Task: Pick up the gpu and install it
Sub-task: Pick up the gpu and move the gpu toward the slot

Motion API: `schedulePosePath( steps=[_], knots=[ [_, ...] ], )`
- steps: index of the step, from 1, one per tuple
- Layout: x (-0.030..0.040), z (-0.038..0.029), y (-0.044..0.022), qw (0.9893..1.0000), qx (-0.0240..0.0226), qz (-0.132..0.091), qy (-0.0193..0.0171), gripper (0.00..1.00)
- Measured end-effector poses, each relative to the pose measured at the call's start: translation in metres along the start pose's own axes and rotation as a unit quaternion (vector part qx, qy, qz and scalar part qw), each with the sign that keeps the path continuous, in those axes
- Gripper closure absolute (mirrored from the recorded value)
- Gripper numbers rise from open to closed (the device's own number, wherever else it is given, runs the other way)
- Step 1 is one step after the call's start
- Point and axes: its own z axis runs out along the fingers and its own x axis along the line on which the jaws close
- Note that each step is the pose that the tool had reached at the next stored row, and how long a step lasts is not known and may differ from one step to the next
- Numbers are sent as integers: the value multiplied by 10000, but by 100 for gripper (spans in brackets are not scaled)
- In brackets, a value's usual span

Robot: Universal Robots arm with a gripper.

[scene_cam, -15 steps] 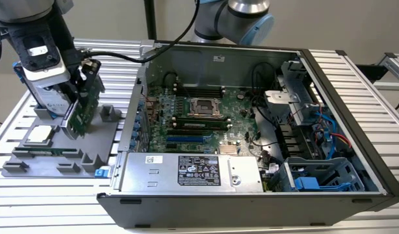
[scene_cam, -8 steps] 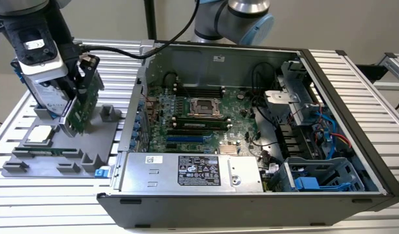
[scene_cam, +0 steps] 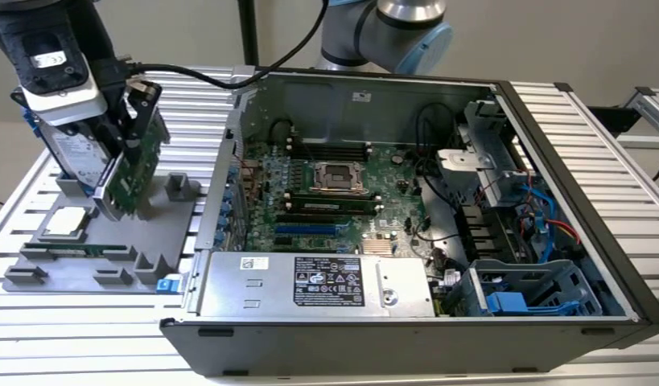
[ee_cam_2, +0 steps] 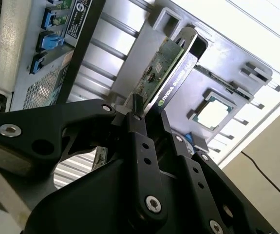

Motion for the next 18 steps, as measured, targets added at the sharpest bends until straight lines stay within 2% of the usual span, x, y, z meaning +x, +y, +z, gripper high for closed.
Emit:
schedulePosePath(
  steps=[18],
  knots=[
    [-10,-234,12,10000,0,0,0,100]
  ],
)
